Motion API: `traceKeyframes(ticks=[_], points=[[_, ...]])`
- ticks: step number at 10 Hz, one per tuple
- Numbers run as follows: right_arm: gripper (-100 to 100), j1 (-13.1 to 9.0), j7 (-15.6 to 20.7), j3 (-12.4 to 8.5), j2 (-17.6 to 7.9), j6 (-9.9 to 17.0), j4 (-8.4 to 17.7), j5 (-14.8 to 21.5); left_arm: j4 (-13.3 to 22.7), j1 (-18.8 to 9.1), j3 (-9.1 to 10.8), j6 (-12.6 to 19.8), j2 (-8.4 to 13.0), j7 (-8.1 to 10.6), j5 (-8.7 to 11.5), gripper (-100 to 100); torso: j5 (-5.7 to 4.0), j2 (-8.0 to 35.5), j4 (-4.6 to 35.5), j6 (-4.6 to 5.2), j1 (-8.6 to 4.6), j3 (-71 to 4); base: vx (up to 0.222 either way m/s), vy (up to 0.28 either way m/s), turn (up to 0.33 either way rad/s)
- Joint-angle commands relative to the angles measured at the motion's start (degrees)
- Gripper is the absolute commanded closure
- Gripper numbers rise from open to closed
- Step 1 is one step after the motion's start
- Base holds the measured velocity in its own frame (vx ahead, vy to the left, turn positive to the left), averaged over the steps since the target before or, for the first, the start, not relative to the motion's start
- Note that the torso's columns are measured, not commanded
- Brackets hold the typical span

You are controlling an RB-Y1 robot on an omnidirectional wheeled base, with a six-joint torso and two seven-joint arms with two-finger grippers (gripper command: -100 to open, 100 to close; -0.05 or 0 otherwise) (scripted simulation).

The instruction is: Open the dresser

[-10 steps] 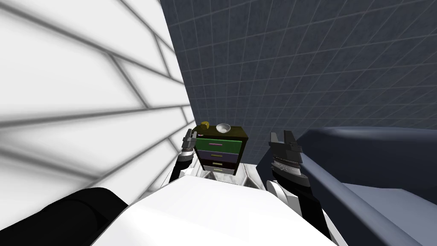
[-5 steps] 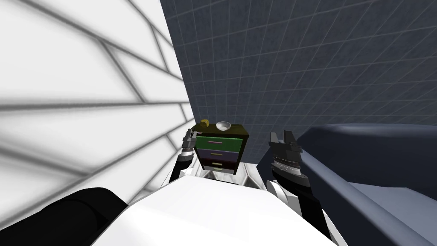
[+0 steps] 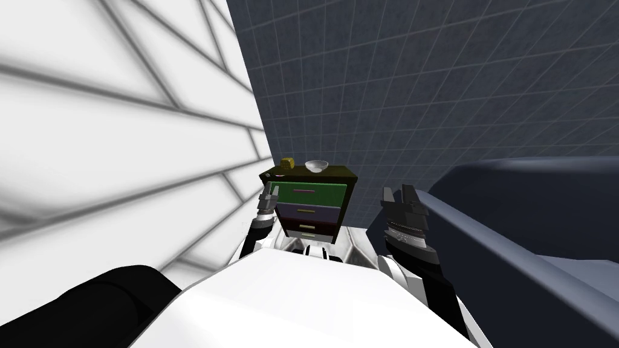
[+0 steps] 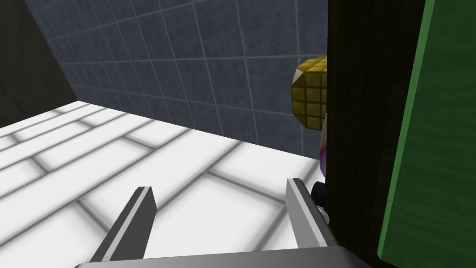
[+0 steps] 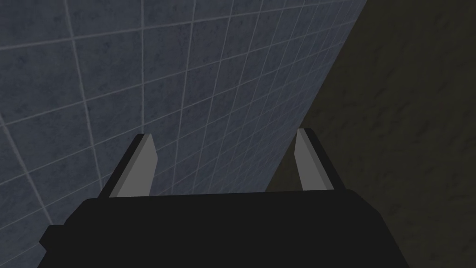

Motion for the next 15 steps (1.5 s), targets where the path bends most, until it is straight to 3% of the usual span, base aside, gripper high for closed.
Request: traceKeyframes(ticks=[1,2,7,15], points=[[0,0.00,0.00,0.00,0.00,0.01,0.02,0.00,-0.22,-0.02,-0.11,1.76,3.13,0.04,-0.14,-100,0.00,1.93,1.89,0.00,0.00,-3.95,0.002,-0.010,-0.018],[0,0.00,0.00,0.00,0.00,0.01,0.03,0.00,-0.43,-0.04,-0.21,3.44,4.63,0.08,-0.27,-100,0.00,2.46,2.45,0.00,-0.01,-5.07,0.001,-0.018,-0.028],[0,0.00,0.00,0.00,0.01,0.01,0.03,0.00,-1.05,-0.10,-0.52,8.68,6.68,0.19,-0.68,-100,0.00,2.67,2.68,0.00,0.01,-5.38,0.003,-0.016,-0.020],[0,0.01,0.00,0.00,0.00,0.01,0.03,0.00,-1.79,-0.26,-1.01,16.80,6.22,0.37,-1.31,-100,0.00,2.66,2.68,0.00,0.02,-5.38,0.003,-0.014,-0.020]])
